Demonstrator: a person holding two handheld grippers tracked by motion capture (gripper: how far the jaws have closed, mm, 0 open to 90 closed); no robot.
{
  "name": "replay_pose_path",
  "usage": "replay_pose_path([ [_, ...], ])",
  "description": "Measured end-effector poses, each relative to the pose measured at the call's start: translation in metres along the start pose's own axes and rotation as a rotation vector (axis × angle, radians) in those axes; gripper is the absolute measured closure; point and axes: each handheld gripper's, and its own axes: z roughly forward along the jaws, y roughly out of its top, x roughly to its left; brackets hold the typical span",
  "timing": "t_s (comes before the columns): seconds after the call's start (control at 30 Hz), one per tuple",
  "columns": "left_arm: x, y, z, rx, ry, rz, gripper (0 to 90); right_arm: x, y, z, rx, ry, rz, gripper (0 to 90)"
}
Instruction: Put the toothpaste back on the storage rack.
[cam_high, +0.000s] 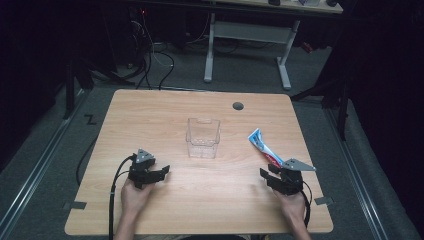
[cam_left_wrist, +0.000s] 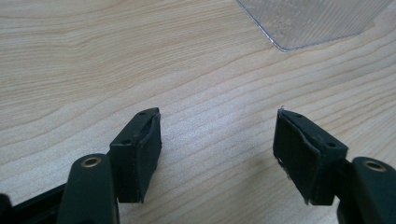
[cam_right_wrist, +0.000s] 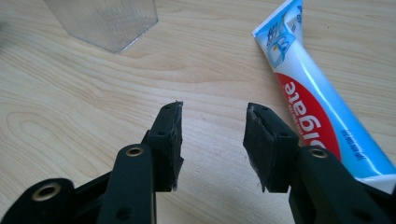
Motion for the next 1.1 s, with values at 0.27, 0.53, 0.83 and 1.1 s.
replay_pose_path([
  [0.27,0.000,0.000,0.000,-0.002,-0.002,-0.001,33.0,-0.008,0.006,-0.005,-0.013,0.008,0.000,56.5],
  [0.53,0.000,0.000,0.000,0.000,0.000,0.000,32.9,-0.018,0.018,-0.004,-0.012,-0.003,0.010,54.6],
  [0.83,0.000,0.000,0.000,-0.001,-0.001,-0.001,32.9,-0.023,0.032,-0.001,-0.007,-0.027,-0.010,53.7],
  [1.1,0.000,0.000,0.000,-0.003,-0.002,-0.001,33.0,-0.025,0.042,0.005,0.017,-0.034,-0.027,53.7],
])
